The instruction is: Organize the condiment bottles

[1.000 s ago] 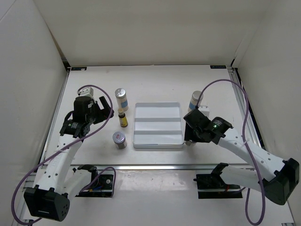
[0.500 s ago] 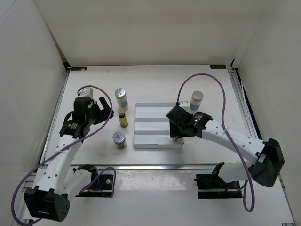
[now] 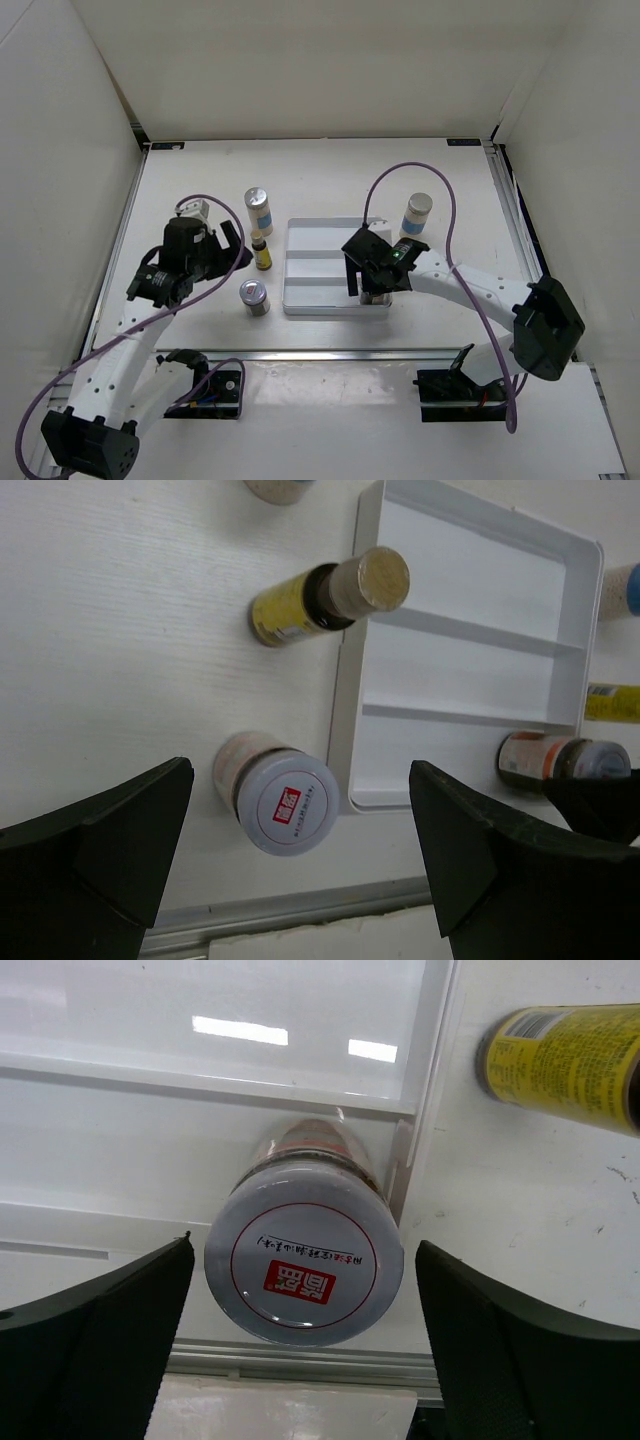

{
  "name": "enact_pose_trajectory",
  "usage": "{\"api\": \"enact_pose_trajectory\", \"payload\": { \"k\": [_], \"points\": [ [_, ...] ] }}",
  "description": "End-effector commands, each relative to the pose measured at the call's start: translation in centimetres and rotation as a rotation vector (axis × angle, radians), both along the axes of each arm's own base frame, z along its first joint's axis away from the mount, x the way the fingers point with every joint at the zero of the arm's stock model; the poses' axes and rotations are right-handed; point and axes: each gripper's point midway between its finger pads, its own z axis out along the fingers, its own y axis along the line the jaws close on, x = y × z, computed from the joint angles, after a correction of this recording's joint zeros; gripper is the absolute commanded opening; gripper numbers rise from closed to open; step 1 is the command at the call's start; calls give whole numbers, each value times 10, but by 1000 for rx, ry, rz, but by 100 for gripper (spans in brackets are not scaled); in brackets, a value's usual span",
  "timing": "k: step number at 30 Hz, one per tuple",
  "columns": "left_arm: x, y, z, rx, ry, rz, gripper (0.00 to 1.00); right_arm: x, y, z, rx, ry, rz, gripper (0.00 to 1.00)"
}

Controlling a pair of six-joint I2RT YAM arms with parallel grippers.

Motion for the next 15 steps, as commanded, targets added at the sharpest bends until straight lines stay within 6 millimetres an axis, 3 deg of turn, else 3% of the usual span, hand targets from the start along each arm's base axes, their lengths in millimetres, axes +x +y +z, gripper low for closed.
{"api": "enact_pose_trajectory", "payload": {
  "k": [1, 6, 11, 15],
  "points": [
    [-17, -16, -10, -53, 78, -40, 100, 15, 11, 23, 54, -86, -18, 97],
    [-33, -34, -20, -44, 144, -84, 100, 15, 5, 41, 89, -130, -36, 100],
    [-43, -51, -55, 48, 281, -101, 100, 15, 0, 55, 123, -172, -54, 100],
    [-45, -52, -69, 100, 334, -54, 100, 15, -3, 66, 144, -203, -52, 100]
  ]
}}
